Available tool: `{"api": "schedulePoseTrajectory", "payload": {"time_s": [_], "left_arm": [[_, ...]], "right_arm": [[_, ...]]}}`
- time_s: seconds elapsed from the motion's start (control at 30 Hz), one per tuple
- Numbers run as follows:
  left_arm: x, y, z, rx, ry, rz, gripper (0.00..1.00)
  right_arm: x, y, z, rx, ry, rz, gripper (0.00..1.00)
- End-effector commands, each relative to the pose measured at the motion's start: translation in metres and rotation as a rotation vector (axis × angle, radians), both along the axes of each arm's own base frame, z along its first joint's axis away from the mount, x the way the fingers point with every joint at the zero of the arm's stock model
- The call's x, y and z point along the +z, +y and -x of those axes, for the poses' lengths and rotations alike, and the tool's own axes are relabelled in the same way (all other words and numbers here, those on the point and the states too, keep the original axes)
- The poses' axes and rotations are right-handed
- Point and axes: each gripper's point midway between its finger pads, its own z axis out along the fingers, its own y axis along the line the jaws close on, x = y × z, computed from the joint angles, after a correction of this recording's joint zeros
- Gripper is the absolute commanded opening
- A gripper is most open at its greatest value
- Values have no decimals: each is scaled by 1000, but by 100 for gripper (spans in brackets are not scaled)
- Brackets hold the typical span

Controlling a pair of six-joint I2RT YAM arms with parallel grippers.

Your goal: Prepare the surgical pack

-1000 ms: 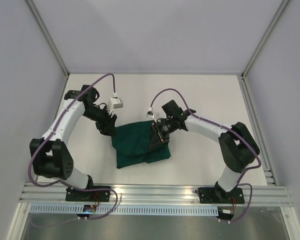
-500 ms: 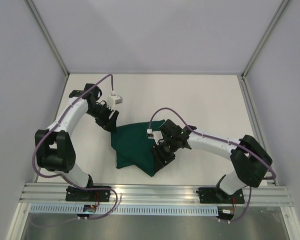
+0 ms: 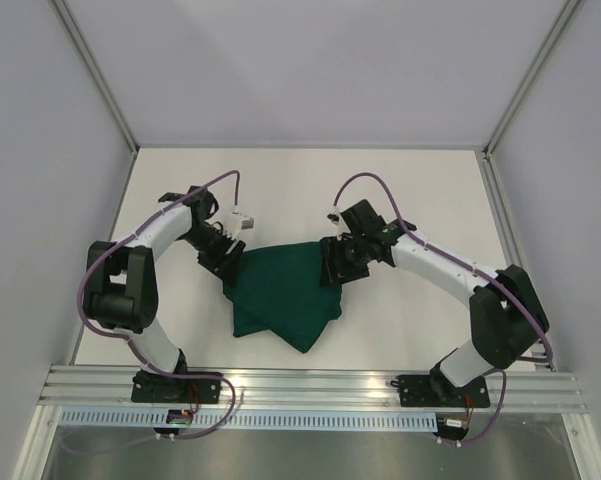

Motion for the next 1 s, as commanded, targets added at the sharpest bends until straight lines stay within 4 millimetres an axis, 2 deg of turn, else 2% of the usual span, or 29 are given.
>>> {"api": "schedulePoseTrajectory", "payload": {"time_s": [0.0, 0.07, 0.13, 0.17, 0.2, 0.27, 0.3, 0.33, 0.37, 0.4, 0.53, 0.57, 0.63, 0.67, 0.7, 0.73, 0.77, 0.8, 0.83, 0.87, 0.9, 0.93, 0.97], "left_arm": [[-7, -8, -2, 11, 10, 14, 61], [-11, -8, -2, 10, 27, 16, 54], [-14, -8, -1, 3, 37, 14, 42], [-16, -8, 0, -4, 41, 18, 38], [-16, -8, 1, -7, 44, 19, 30], [-19, -9, 2, -10, 54, 25, 21], [-20, -10, 0, -10, 47, 26, 8], [-22, -10, -3, -7, 45, 25, 3], [-22, -10, -6, -5, 37, 22, 0], [-21, -11, -10, 2, 30, 24, 0], [-19, -11, -33, 18, -5, 6, 0], [-15, -10, -49, 21, -47, -13, 0], [-16, -5, -64, 33, -67, -48, 0], [-6, -5, -80, 39, -102, -49, 0], [-3, -4, -88, 47, -116, -56, 0], [-7, -2, -95, 50, -110, -76, 0], [4, -2, -111, 50, -155, -75, 0], [7, -2, -114, 45, -155, -78, 6], [11, -3, -116, 28, -165, -70, 16], [18, -4, -118, 18, -179, -61, 41], [27, -5, -118, 11, -204, -52, 50], [30, -5, -115, -8, -218, -44, 56], [35, -5, -112, -18, -233, -41, 60]], "right_arm": [[-20, -3, -29, -143, -31, 61, 61], [-29, -2, -32, -159, -30, 61, 60], [-36, -1, -32, -177, -14, 61, 55], [-42, -2, -30, -182, -10, 56, 46], [-44, -1, -27, -185, 8, 44, 41], [-54, -3, -23, -194, 26, 33, 32], [-59, -5, -22, -206, 39, 36, 22], [-63, -8, -24, -237, 52, 35, 17], [-73, -11, -25, -256, 69, 37, 5], [-76, -16, -31, -290, 84, 25, 1], [-78, -17, -62, -390, 87, -36, 1], [-80, -17, -71, -404, 76, -33, 0], [-62, -8, -103, -428, 26, -70, 1], [-65, -6, -113, -433, 25, -61, 0], [-45, 4, -137, -433, -28, -97, 1], [-40, 8, -148, -432, -43, -99, 1], [-52, 6, -154, -436, -24, -61, 1], [-48, 6, -166, -443, -34, -63, 0], [-31, 11, -184, -445, -64, -87, 1], [-38, 10, -186, -443, -42, -72, 10], [-35, 7, -193, -446, -44, -79, 16], [-28, 8, -195, -441, -48, -83, 29], [-24, 6, -195, -438, -53, -81, 36]]}}
